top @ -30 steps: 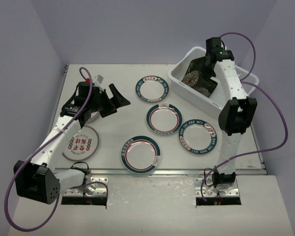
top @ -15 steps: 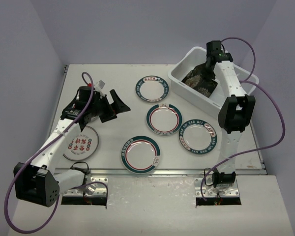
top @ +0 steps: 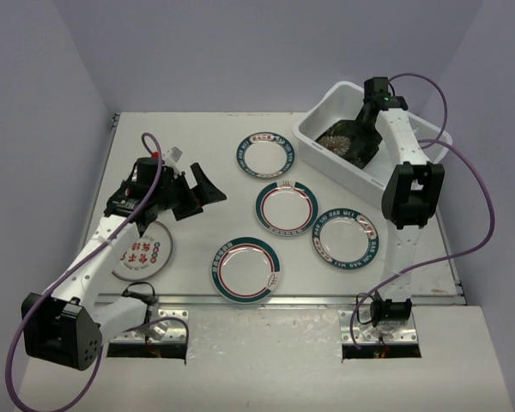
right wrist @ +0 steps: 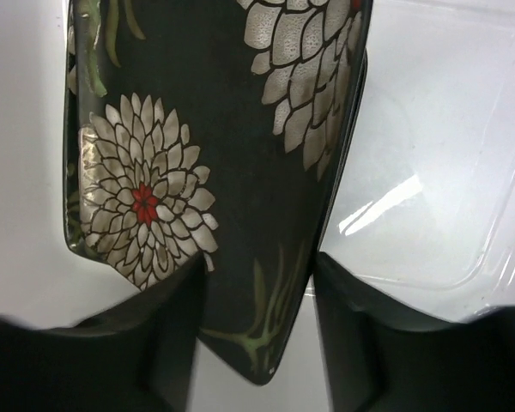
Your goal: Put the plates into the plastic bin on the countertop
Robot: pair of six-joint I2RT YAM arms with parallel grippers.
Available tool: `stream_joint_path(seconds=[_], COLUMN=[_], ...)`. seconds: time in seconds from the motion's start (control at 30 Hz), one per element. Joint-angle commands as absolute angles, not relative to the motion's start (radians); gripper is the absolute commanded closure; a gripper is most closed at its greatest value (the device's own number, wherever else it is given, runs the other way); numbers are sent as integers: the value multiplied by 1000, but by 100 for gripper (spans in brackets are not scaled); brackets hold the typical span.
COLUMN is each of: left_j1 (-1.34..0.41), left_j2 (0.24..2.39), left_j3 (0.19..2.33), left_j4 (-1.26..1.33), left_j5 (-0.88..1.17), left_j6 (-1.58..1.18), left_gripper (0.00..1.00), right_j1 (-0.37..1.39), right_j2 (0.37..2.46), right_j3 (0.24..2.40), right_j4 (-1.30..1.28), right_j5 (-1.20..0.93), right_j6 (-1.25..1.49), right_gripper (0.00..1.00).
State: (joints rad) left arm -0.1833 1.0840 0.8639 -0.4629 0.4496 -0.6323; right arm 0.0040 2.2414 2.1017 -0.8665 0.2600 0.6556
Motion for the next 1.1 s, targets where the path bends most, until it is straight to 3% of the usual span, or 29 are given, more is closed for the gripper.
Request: stream_joint_path(seconds=[0.0,0.13,0.4,0.5,0.63,0.8,1.0,1.07], left_j1=[-179,-179,-179,-179,-179,-190,-260,-284], left_j2=[1041,1020,981,999,1052,1178,1320,1377], left_j3=[837,803,733,713,695,663,630,629], left_j4=[-427,-418,-417,-429,-462,-462,-385,-362], left_j5=[454,454,431,412,389,439,501,504], left_j6=[-633,-640,-638,-613,-567,-513,-525,-525], left_gripper=[0,0,0,0,0,0,0,1], right_j1=[23,35,50,80,112,126,135,156], right_j2=[2208,2200,2155,2101,1965,1723,1476,1406], right_j3=[2092,2056,2006,2077,2132,1958,1543,1417], right_j4=[-824,-820,-828,-844,-864,-814,-600,-523], right_j5=[290,317,239,180,149,17,-846,-972], right_j6=[654,642,642,598,579,504,424,440], right_gripper=[37,25,15,1,1,1,1,1])
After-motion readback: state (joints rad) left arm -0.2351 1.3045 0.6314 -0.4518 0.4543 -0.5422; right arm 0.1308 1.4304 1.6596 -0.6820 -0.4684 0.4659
